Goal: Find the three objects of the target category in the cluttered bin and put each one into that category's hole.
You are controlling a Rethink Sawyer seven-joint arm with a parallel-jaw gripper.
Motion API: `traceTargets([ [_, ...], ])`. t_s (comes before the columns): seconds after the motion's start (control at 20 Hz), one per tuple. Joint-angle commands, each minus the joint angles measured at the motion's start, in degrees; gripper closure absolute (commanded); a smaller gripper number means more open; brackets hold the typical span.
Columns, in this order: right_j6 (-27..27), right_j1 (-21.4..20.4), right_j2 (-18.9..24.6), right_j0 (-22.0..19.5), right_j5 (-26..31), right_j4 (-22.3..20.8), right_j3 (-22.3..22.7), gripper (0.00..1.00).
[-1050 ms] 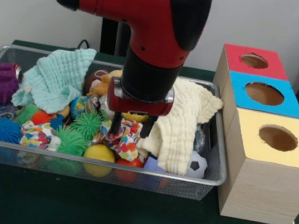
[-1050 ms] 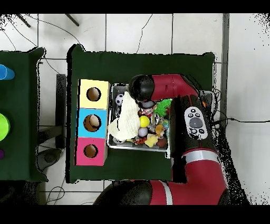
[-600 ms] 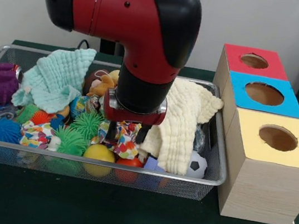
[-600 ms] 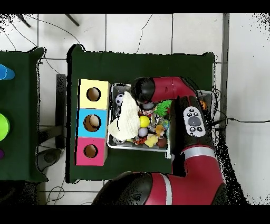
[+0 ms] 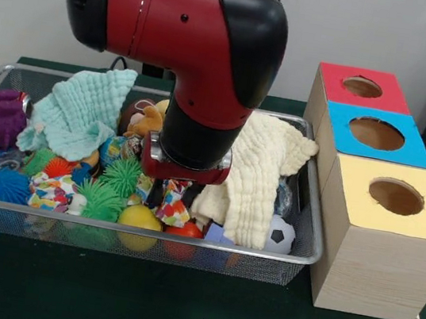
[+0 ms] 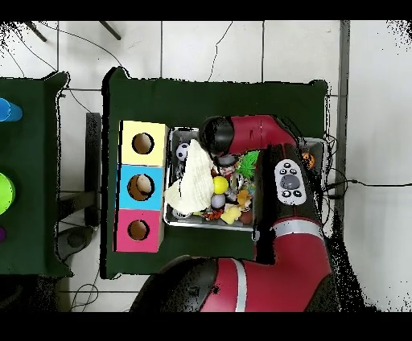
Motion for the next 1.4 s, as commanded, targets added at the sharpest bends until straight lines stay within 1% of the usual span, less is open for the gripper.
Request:
traceTargets([
  [0.05, 1.9, 4.9, -2.7, 0.6, 5.9, -2.6, -0.6, 1.00],
  [0.2, 1.7, 5.0, -2.5, 0.7, 4.4, -2.6, -0.5, 1.00],
  [0.35, 1.9, 4.0, -2.5, 1.0, 3.8, -1.6, 0.9, 1.00],
  [0.65, 0.6, 1.0, -1.7, 1.4, 7.6, 1.0, 2.3, 1.00],
  [0.8, -0.2, -3.1, -0.1, 1.3, 10.6, 4.1, 4.9, 1.00],
  [0.9, -0.5, -6.9, 1.1, 1.3, 13.1, 6.8, 6.9, 1.00],
  [1.15, -0.5, -14.8, 1.9, 2.3, 19.8, 11.4, 8.2, 1.00],
  [1.25, 0.1, -16.7, 2.3, 2.3, 21.3, 13.3, 8.5, 1.00],
  [1.4, 0.9, -18.5, 2.9, 2.2, 23.8, 16.0, 8.4, 1.00],
])
